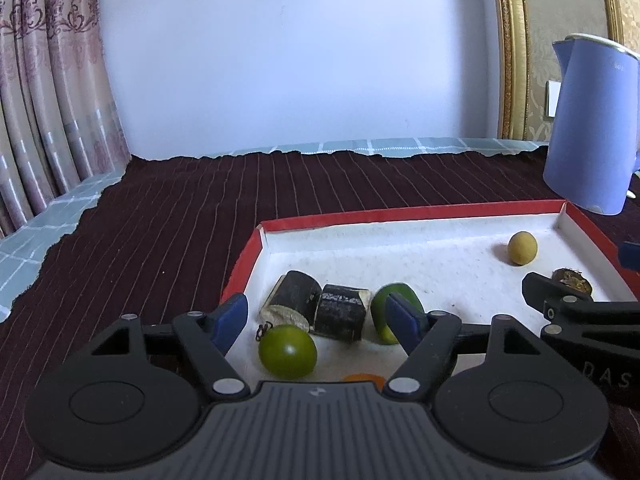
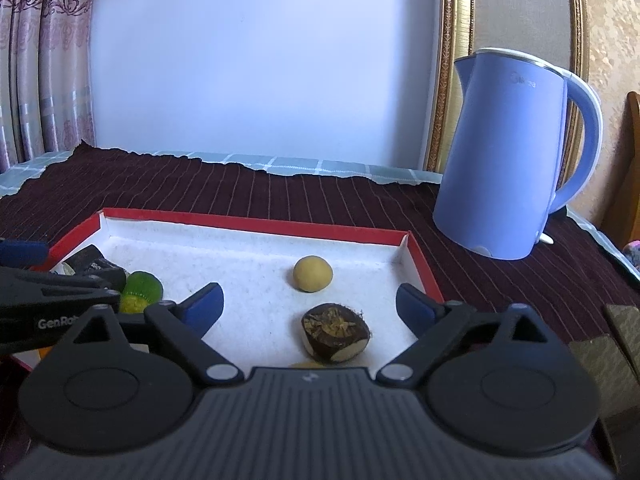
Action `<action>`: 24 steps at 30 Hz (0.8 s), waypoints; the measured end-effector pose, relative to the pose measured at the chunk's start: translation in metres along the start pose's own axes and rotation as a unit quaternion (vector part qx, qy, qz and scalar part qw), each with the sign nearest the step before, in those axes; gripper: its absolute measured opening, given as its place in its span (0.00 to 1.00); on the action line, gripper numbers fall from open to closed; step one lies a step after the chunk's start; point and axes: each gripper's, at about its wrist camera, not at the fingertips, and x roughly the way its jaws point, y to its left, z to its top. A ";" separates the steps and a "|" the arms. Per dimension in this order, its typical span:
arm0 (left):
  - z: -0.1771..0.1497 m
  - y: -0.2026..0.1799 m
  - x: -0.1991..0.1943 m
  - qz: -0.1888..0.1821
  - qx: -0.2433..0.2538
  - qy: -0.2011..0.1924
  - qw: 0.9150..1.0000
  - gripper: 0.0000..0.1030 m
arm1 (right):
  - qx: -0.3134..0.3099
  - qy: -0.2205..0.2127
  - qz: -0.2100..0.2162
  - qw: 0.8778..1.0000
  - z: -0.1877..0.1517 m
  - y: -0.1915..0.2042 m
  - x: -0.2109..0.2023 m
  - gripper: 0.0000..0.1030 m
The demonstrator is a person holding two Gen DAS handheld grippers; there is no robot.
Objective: Organize fruits
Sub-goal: 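Lift both open tools up away from the tray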
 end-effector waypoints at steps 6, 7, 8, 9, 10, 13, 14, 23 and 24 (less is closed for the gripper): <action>-0.004 0.001 -0.011 -0.006 0.000 -0.005 1.000 0.74 | -0.003 -0.018 -0.012 1.000 -0.004 0.001 -0.012 1.00; -0.005 0.001 -0.013 -0.007 0.000 -0.006 1.000 0.74 | -0.005 -0.020 -0.014 1.000 -0.004 0.001 -0.014 1.00; -0.006 0.001 -0.015 -0.008 0.001 -0.008 1.000 0.74 | -0.006 -0.021 -0.015 1.000 -0.005 0.001 -0.016 1.00; -0.007 0.000 -0.017 -0.008 0.002 -0.011 1.000 0.74 | -0.006 -0.021 -0.014 1.000 -0.006 0.002 -0.016 1.00; -0.008 0.000 -0.019 -0.006 0.004 -0.013 1.000 0.74 | -0.005 -0.020 -0.012 1.000 -0.006 0.002 -0.017 1.00; -0.009 0.001 -0.020 -0.006 0.005 -0.012 1.000 0.74 | -0.003 -0.017 -0.009 1.000 -0.008 0.001 -0.018 1.00; -0.010 0.001 -0.020 -0.007 0.004 -0.010 1.000 0.74 | -0.004 -0.017 -0.009 1.000 -0.009 0.002 -0.019 1.00; -0.014 0.008 -0.025 -0.006 -0.004 -0.011 1.000 0.82 | 0.010 -0.017 -0.001 1.000 -0.020 -0.002 -0.030 1.00; -0.015 0.008 -0.026 -0.004 -0.004 -0.013 1.000 0.82 | 0.015 -0.017 0.000 1.000 -0.020 -0.004 -0.030 1.00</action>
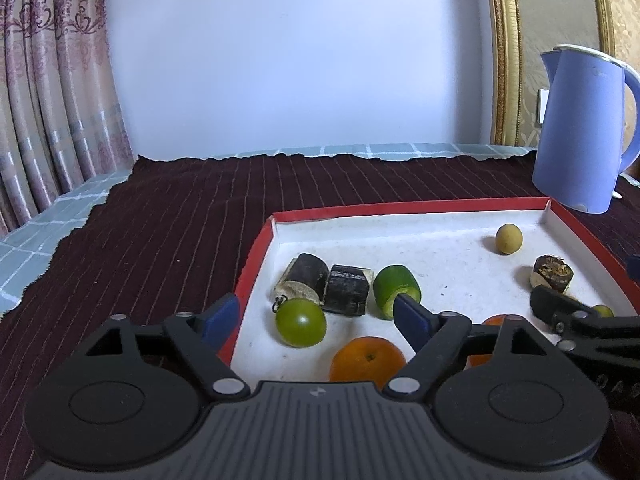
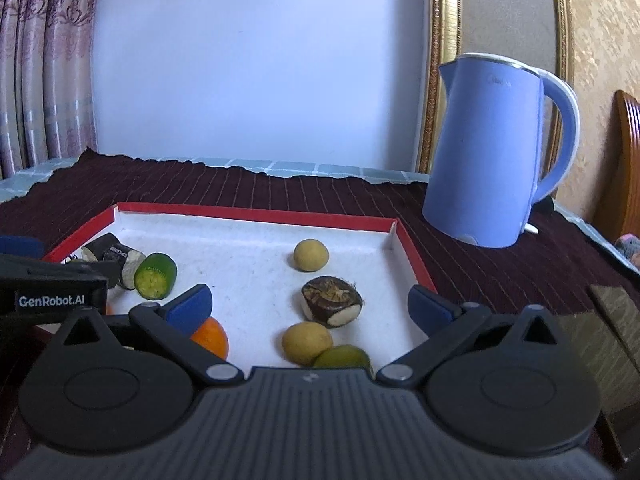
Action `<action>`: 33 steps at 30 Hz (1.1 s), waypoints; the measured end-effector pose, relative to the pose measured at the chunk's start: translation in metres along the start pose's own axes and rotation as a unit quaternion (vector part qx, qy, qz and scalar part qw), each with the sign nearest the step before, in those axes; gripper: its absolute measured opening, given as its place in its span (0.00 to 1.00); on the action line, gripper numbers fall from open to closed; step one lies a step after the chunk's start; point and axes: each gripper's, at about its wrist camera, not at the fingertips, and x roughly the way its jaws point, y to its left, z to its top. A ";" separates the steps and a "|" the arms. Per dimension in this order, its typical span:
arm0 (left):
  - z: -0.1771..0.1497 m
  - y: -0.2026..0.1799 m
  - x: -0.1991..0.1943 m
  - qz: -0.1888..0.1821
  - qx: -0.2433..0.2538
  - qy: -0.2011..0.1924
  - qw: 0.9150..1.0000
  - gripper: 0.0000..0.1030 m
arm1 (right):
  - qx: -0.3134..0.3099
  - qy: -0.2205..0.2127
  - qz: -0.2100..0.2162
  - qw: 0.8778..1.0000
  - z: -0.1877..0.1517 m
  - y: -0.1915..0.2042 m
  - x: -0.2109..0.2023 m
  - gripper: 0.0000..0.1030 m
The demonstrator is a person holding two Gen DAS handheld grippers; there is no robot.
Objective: Organize fruits
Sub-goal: 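Lift both open tools up away from the tray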
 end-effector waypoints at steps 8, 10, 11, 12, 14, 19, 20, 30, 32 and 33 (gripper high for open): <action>-0.004 0.004 -0.003 -0.001 0.000 0.003 1.000 0.82 | 0.011 -0.001 0.002 1.000 -0.004 -0.003 -0.005 1.00; -0.005 0.005 -0.004 -0.001 -0.001 0.003 1.000 0.82 | 0.010 0.000 0.003 1.000 -0.005 -0.002 -0.006 1.00; -0.005 0.005 -0.005 -0.001 -0.002 0.003 1.000 0.82 | 0.009 0.000 0.003 1.000 -0.005 -0.002 -0.006 1.00; -0.006 0.005 -0.005 -0.002 -0.002 0.003 1.000 0.82 | 0.008 0.000 0.003 1.000 -0.006 -0.002 -0.006 1.00; -0.008 0.006 -0.006 -0.001 0.000 0.004 1.000 0.82 | 0.008 0.001 0.003 1.000 -0.006 -0.002 -0.007 1.00; -0.011 0.009 -0.011 -0.004 -0.006 0.001 1.000 0.82 | 0.006 0.002 0.005 1.000 -0.008 0.000 -0.009 1.00; -0.011 0.010 -0.012 -0.004 -0.007 0.001 1.000 0.82 | 0.005 0.002 0.005 1.000 -0.009 0.000 -0.009 1.00; -0.022 0.012 -0.023 -0.020 -0.001 -0.003 1.000 0.84 | 0.010 0.003 0.008 1.000 -0.014 0.000 -0.015 1.00; -0.023 0.012 -0.024 -0.021 0.000 -0.005 1.000 0.84 | 0.011 0.003 0.008 1.000 -0.015 0.000 -0.016 1.00; -0.023 0.012 -0.025 -0.022 0.000 -0.006 1.000 0.84 | 0.011 0.002 0.008 1.000 -0.015 0.000 -0.017 1.00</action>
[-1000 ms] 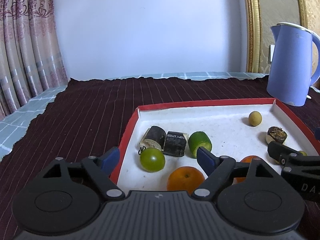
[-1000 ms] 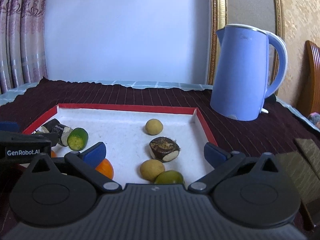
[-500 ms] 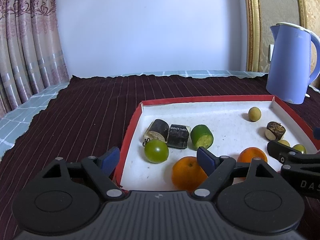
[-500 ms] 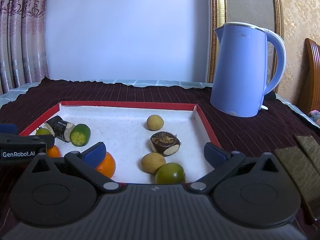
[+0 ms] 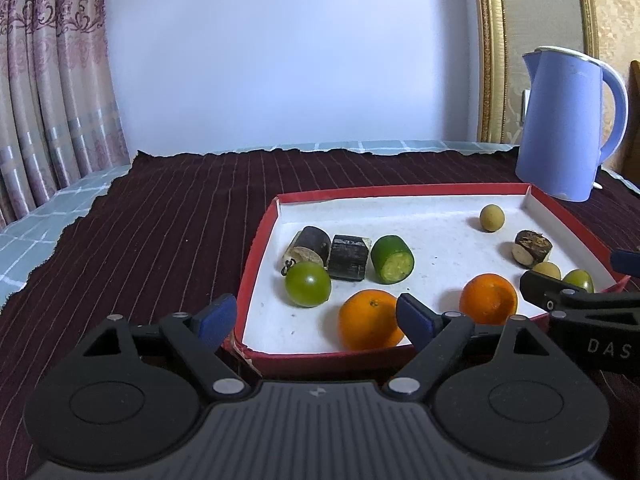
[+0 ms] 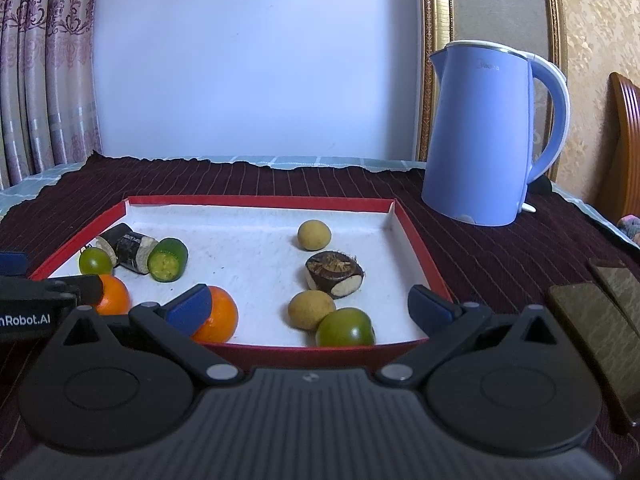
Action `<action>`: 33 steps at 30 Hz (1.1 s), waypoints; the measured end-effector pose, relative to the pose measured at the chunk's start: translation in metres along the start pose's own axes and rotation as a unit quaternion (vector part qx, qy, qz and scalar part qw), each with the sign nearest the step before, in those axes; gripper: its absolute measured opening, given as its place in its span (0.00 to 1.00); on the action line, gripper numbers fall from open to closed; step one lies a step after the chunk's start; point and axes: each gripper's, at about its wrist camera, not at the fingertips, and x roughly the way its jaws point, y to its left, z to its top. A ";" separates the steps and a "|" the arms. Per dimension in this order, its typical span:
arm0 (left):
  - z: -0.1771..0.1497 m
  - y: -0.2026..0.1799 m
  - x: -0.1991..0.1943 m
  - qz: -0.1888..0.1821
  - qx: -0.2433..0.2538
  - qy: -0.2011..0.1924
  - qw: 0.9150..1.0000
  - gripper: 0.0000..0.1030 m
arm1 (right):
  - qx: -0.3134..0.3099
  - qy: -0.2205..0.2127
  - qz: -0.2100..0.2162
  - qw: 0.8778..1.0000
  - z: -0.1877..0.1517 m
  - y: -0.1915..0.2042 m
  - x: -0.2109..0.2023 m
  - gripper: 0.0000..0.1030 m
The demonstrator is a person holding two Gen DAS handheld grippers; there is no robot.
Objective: Organize fruits
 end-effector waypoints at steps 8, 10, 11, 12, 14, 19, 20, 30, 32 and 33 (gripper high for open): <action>-0.004 0.003 -0.002 0.001 -0.002 0.004 1.000 0.85 | 0.010 -0.004 0.001 1.000 -0.002 -0.003 -0.004 1.00; -0.005 0.004 -0.003 0.002 -0.003 0.004 1.000 0.85 | 0.011 -0.006 0.000 1.000 -0.003 -0.003 -0.006 1.00; -0.005 0.004 -0.003 0.002 -0.002 0.003 1.000 0.85 | 0.011 -0.006 -0.001 1.000 -0.003 -0.003 -0.007 1.00; -0.006 0.003 -0.004 0.003 -0.001 0.002 1.000 0.85 | 0.012 -0.006 -0.001 1.000 -0.004 -0.003 -0.008 1.00; -0.007 0.003 -0.005 0.005 0.000 0.000 1.000 0.86 | 0.012 -0.007 -0.001 1.000 -0.005 -0.002 -0.010 1.00; -0.009 0.003 -0.009 0.006 0.002 -0.010 1.000 0.97 | 0.011 -0.005 -0.001 1.000 -0.006 -0.002 -0.011 1.00; -0.010 0.002 -0.010 0.007 0.005 -0.011 1.000 0.97 | 0.012 -0.004 -0.002 1.000 -0.006 -0.001 -0.012 1.00; -0.018 -0.002 -0.014 0.006 0.021 -0.005 1.000 0.97 | 0.012 0.004 -0.011 1.000 -0.010 0.000 -0.016 1.00; -0.021 -0.001 -0.016 0.001 0.017 -0.007 1.000 0.97 | 0.027 0.008 -0.010 1.000 -0.011 -0.004 -0.017 1.00; -0.022 0.000 -0.016 0.000 0.015 -0.008 1.000 0.97 | 0.038 0.012 -0.010 0.999 -0.012 -0.007 -0.017 1.00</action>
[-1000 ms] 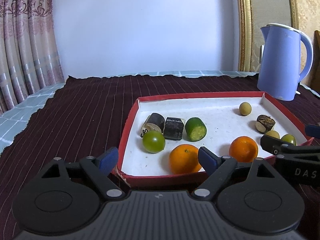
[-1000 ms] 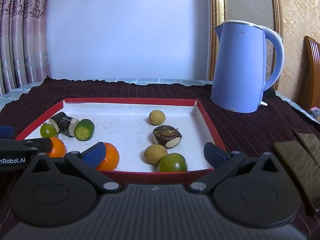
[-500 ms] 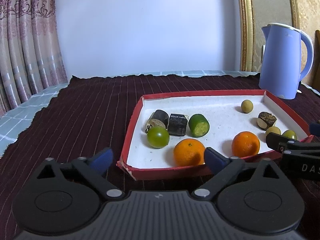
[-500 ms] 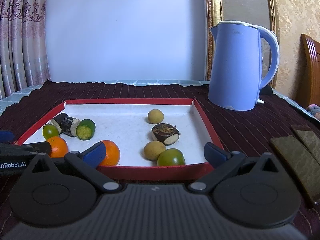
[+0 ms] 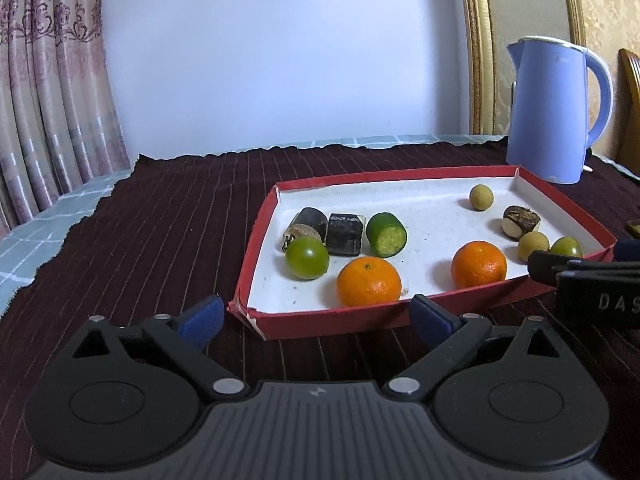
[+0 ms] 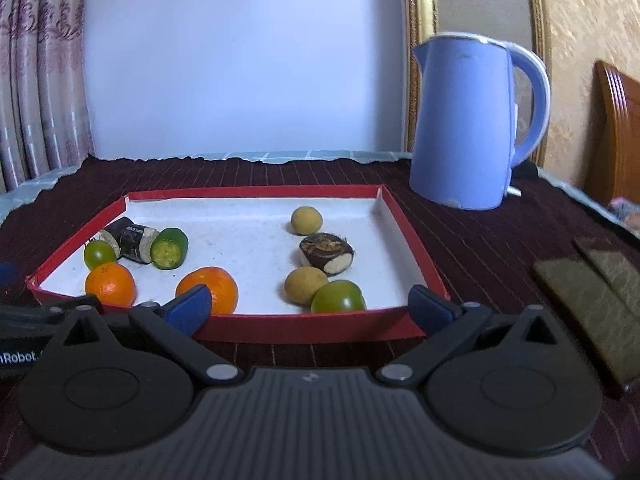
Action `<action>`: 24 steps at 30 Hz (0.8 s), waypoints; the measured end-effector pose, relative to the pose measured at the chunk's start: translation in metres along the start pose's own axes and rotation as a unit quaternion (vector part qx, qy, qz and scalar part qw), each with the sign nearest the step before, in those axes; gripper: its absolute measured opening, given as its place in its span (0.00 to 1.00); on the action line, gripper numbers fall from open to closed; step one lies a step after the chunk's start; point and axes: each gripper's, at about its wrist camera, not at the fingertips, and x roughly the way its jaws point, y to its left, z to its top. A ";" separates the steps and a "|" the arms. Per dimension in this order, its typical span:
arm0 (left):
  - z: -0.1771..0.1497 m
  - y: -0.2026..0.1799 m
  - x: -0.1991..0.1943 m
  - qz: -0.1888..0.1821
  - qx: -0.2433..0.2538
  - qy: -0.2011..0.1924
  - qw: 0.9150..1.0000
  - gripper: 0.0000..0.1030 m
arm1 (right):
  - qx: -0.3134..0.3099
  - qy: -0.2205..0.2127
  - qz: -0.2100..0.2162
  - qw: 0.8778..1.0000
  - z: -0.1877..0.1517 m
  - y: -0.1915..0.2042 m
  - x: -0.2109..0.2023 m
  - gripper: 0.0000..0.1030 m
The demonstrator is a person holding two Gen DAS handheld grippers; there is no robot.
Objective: Organize fruits
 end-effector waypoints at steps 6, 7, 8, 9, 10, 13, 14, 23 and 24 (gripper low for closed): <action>-0.004 -0.001 0.002 0.012 0.001 0.008 1.000 0.97 | 0.026 0.036 -0.005 0.999 -0.003 -0.007 0.004 1.00; -0.004 -0.002 0.001 0.014 0.003 0.008 1.000 0.97 | 0.023 0.036 -0.006 0.999 -0.004 -0.006 0.003 1.00; -0.004 -0.002 0.001 0.016 0.006 0.009 1.000 0.97 | 0.019 0.037 -0.007 0.999 -0.005 -0.004 0.002 1.00; -0.004 -0.003 0.001 0.018 0.008 0.009 1.000 0.97 | 0.015 0.039 -0.007 0.999 -0.006 -0.003 0.001 1.00; -0.004 -0.004 0.002 0.019 0.010 0.009 1.000 0.97 | 0.011 0.041 -0.008 0.999 -0.007 -0.002 0.001 1.00; -0.005 -0.003 0.003 0.018 0.010 0.013 1.000 0.97 | 0.003 0.048 -0.009 0.999 -0.009 0.001 -0.001 1.00; -0.004 -0.003 0.003 0.017 0.009 0.015 1.000 0.97 | 0.001 0.050 -0.009 0.999 -0.010 0.001 -0.002 1.00; -0.005 0.003 0.007 0.013 -0.009 0.030 0.999 0.97 | -0.027 0.073 -0.007 0.997 -0.015 0.010 -0.002 1.00; -0.005 0.002 0.007 0.013 -0.009 0.030 0.999 0.97 | -0.031 0.076 -0.007 0.997 -0.015 0.012 -0.002 1.00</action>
